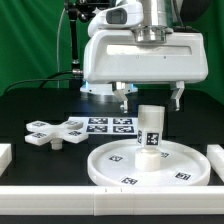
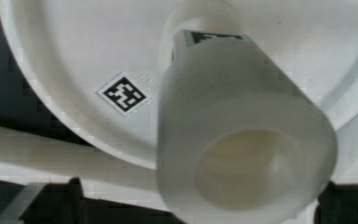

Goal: Assemble round table

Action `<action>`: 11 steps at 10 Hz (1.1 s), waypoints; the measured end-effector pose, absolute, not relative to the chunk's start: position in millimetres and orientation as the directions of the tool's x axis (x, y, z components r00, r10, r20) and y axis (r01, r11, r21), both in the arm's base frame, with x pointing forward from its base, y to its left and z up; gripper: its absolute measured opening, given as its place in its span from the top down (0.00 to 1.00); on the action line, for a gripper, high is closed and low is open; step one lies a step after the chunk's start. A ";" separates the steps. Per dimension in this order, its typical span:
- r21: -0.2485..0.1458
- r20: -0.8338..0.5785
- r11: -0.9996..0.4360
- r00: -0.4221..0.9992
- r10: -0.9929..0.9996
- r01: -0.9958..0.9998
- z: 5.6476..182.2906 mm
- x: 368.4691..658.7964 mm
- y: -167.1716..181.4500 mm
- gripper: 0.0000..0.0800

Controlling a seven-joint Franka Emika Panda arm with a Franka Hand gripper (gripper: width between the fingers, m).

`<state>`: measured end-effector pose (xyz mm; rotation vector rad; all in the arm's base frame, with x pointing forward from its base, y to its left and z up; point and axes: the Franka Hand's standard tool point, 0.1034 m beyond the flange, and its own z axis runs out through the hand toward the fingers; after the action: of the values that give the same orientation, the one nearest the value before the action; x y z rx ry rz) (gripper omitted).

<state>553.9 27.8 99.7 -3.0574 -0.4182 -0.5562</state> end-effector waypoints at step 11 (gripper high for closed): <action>-0.059 0.056 -0.946 0.947 0.315 0.318 81.0 544.1 23.2 0.35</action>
Offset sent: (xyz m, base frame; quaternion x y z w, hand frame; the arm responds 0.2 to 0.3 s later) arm -0.0001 -0.0096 -0.0099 -0.0098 -0.1171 -0.0089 0.9930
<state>544.1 23.2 81.0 -3.0331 -0.4937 -0.0703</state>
